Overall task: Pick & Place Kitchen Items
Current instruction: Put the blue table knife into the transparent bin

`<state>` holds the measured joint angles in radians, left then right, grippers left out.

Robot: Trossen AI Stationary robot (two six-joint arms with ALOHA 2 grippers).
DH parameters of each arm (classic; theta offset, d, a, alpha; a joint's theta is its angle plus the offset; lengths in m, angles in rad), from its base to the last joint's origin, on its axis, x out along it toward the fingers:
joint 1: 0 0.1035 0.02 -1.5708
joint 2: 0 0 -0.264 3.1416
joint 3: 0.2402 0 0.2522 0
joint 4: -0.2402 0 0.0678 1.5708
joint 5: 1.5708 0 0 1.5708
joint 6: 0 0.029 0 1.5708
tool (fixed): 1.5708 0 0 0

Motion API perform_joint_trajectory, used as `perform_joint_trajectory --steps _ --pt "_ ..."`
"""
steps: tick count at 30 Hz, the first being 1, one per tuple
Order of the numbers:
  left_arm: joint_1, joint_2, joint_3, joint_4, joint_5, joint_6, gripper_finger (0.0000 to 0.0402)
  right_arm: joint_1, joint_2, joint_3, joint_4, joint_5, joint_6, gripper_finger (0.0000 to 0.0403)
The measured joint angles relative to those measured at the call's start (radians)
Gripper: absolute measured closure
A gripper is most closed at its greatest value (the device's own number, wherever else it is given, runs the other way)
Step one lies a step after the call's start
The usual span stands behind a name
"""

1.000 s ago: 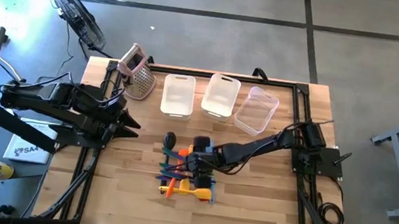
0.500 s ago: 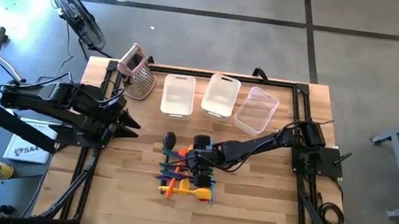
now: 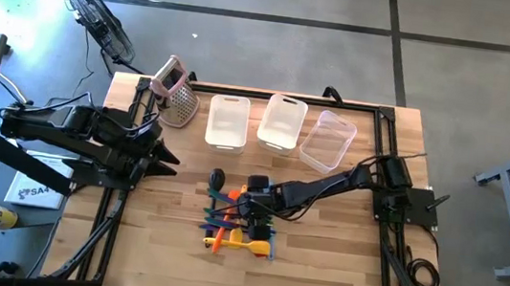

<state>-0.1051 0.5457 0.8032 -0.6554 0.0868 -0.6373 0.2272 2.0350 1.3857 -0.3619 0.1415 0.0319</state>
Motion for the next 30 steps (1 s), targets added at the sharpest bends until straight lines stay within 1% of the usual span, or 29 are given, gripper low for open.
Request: perform_joint_trajectory --steps 21,24,30 --pt "0.0 0.0 0.0 0.001 0.0 -0.022 0.0185 -0.008 0.0 -0.001 -0.023 0.016 0.0 0.0163" --pt "0.0 0.0 0.0 0.001 -0.003 -0.022 0.0185 -0.012 0.0 -0.001 -0.02 0.013 -0.003 0.0174" --pt "0.0 0.0 0.0 0.001 -0.019 -0.022 0.0185 -0.012 0.0 -0.001 -0.022 0.001 -0.005 0.0217"
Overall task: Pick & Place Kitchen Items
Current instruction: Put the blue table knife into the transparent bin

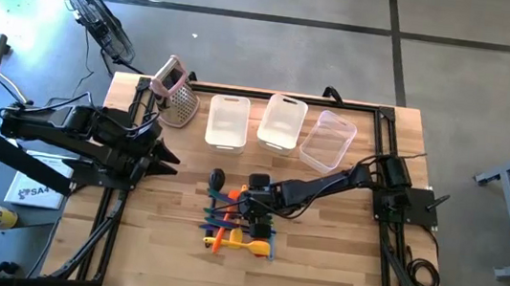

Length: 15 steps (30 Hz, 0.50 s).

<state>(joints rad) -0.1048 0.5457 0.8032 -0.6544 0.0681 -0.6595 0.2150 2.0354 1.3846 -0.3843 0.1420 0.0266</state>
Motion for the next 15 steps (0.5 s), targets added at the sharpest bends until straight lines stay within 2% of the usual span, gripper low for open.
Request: perform_joint_trajectory --steps 9,15 --pt "0.0 0.0 0.0 0.0 -0.003 0.0 0.0185 0.0 0.0 0.0 -0.001 -0.022 -0.003 0.0258" --pt "0.0 0.0 0.0 0.001 -0.003 0.0 0.0185 -0.001 0.0 0.0 -0.002 -0.036 -0.004 0.0271"
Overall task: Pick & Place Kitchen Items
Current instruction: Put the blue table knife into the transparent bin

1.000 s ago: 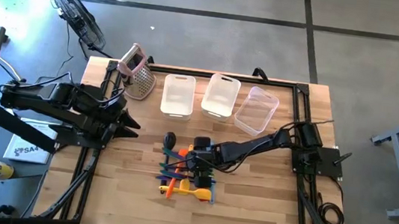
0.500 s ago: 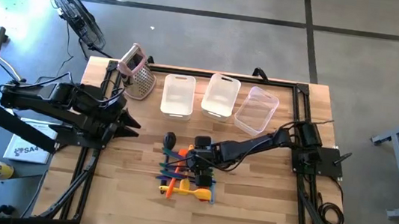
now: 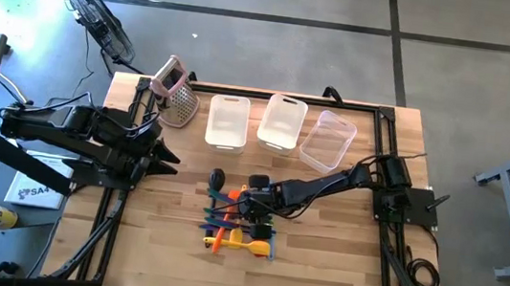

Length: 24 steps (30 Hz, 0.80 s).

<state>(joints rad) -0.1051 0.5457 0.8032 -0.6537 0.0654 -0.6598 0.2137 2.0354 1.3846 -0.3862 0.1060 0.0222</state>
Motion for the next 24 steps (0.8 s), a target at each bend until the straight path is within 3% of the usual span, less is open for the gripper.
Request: perform_joint_trajectory --steps 9,20,24 --pt "0.0 0.0 0.0 0.001 -0.015 -0.004 0.0185 -0.001 0.0 0.0 -0.006 -0.009 -0.009 0.0296" --pt "0.0 0.0 0.0 0.001 -0.031 -0.003 0.0185 -0.008 0.029 0.002 0.012 -0.051 0.037 0.036" --pt "0.0 0.004 0.0 0.001 -0.031 -0.003 0.0185 -0.006 0.028 0.002 0.023 -0.02 0.001 0.037"
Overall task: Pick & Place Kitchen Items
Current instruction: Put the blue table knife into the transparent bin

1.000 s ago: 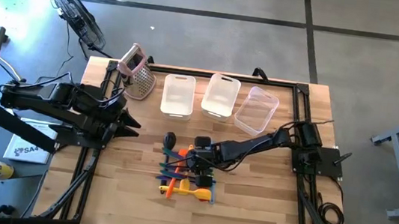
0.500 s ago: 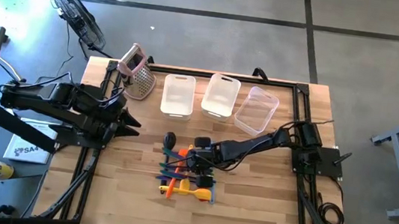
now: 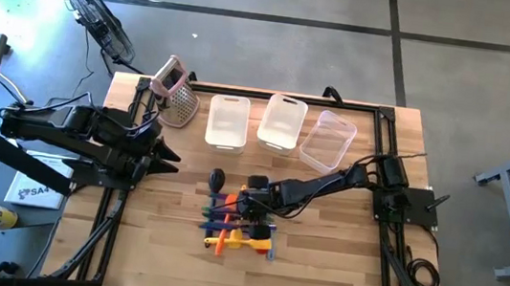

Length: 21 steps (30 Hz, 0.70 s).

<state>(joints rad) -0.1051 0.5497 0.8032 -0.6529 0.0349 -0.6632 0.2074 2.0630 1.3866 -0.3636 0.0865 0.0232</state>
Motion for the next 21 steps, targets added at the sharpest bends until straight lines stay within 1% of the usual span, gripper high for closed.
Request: perform_joint_trajectory --steps 5,10,16,21 --pt "0.0 0.005 0.0 -0.001 0.001 0.0 0.0185 0.0 0.0 0.0 0.001 0.005 0.003 0.036" --pt "0.0 0.005 0.0 -0.001 0.001 0.003 0.0185 0.0 0.0 -0.001 0.001 0.015 0.005 0.0372" --pt "0.0 0.005 0.0 -0.001 0.0 0.008 0.0185 0.002 0.0 -0.002 0.001 0.02 0.006 0.0369" --pt "0.0 0.005 0.0 -0.002 0.0 0.019 0.0185 0.009 -0.003 -0.002 0.0 0.05 -0.001 0.0372"
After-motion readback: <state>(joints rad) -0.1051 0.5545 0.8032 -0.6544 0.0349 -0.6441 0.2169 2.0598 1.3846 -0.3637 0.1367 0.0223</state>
